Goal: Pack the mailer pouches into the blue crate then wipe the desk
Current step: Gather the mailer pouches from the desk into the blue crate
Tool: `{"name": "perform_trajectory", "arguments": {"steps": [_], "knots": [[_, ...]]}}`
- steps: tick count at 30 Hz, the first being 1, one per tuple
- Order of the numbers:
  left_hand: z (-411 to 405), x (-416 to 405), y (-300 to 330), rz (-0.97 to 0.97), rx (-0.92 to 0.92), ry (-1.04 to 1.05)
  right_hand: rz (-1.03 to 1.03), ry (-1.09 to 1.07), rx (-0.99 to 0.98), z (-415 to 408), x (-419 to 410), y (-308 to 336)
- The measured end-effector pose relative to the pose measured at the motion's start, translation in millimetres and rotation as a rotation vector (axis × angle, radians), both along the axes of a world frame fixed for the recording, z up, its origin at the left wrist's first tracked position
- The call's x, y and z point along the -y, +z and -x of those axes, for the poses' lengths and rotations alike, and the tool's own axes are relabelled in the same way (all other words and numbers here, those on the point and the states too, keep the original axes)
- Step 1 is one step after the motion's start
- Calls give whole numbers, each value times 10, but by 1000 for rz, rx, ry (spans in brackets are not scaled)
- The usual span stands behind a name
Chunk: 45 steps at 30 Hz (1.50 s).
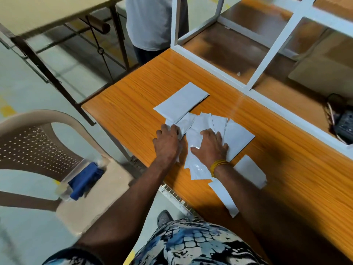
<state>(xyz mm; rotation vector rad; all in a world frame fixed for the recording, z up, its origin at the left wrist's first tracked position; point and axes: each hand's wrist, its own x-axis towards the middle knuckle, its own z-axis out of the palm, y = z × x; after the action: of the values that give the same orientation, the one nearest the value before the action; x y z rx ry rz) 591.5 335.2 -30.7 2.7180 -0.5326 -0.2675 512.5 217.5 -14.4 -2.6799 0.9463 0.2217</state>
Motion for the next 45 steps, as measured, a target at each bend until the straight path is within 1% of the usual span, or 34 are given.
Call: {"name": "perform_trajectory", "arguments": {"steps": [4, 11, 16, 20, 26, 32, 38, 45], "knots": [[115, -34, -29, 80, -31, 11, 23, 35, 7, 157, 34, -24], [348, -60, 31, 112, -30, 17, 155, 105, -11, 352, 62, -36], [491, -116, 73, 93, -39, 59, 156, 94, 107, 563, 80, 28], [730, -118, 160, 177, -57, 98, 91, 42, 221, 788, 173, 153], [1344, 22, 368, 310, -47, 154, 86, 15, 345, 1370, 395, 388], [2186, 166, 452, 423, 90, 120, 85, 11, 464, 2111, 543, 450], [2794, 209, 579, 452, 135, 80, 39, -31, 585, 2748, 610, 520], [3324, 151, 802, 535, 167, -1, 83, -123, 710, 3427, 476, 713]]}}
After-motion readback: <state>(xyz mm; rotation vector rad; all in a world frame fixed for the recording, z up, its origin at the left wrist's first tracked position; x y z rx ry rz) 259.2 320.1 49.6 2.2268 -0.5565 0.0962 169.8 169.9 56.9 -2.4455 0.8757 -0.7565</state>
